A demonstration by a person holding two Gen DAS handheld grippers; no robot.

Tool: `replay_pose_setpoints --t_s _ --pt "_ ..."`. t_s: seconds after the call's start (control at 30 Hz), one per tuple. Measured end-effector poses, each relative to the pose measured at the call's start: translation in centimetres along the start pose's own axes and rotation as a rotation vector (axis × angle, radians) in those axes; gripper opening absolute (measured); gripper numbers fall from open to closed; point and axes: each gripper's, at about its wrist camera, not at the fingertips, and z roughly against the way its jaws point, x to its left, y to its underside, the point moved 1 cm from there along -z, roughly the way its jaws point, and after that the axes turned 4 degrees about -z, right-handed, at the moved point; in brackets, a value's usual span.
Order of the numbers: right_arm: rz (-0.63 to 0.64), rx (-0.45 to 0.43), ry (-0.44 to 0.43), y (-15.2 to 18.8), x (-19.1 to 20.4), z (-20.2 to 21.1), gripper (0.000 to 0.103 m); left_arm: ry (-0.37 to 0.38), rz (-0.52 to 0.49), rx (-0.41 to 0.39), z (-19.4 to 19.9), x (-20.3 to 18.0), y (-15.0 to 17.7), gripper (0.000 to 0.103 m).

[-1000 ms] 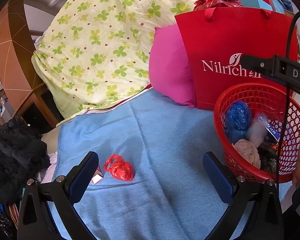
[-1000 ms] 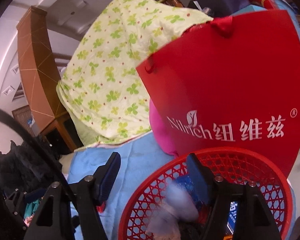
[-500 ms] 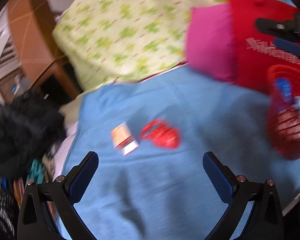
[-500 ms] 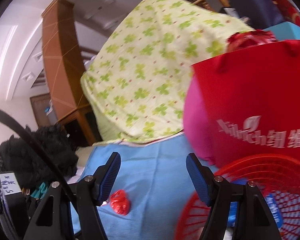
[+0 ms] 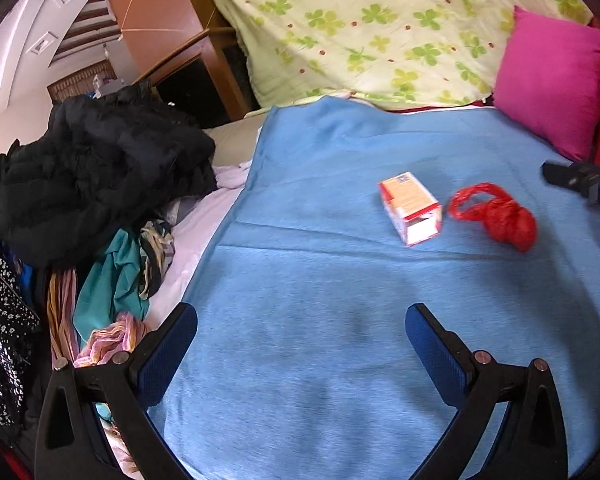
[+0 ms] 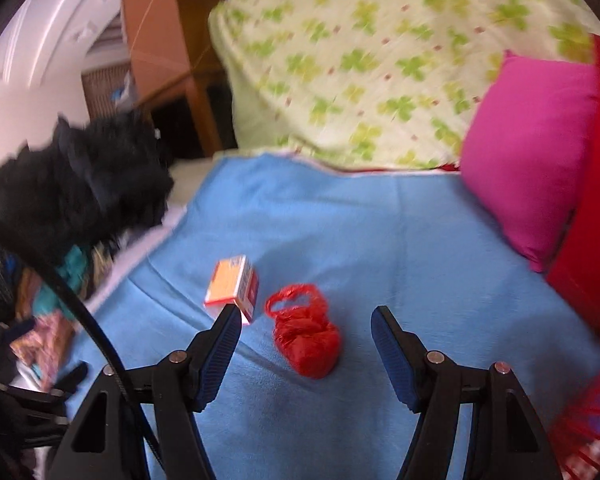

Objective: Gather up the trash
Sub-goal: 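Grasp the red plastic bag with the right gripper while the left grasps the medicine box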

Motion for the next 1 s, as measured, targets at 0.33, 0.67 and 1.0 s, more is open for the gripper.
replay_pose_setpoints --t_s 0.33,0.67,1.0 --pt "0.053 0.239 0.089 1.8 0.6 -10.1 0.046 0.166 -0.021 -0.012 -4.4 -1.2 -4.8 0.103" --pt "-0.069 0.163 0.074 -0.4 -4.1 -5.9 0.043 0.351 0.025 0.102 -12.3 -7.6 -10.5 0.103" --pt "-0.084 0.172 0.056 -0.5 -5.2 -5.8 0.043 0.394 0.187 0.259 -18.4 -8.4 -10.5 0.061"
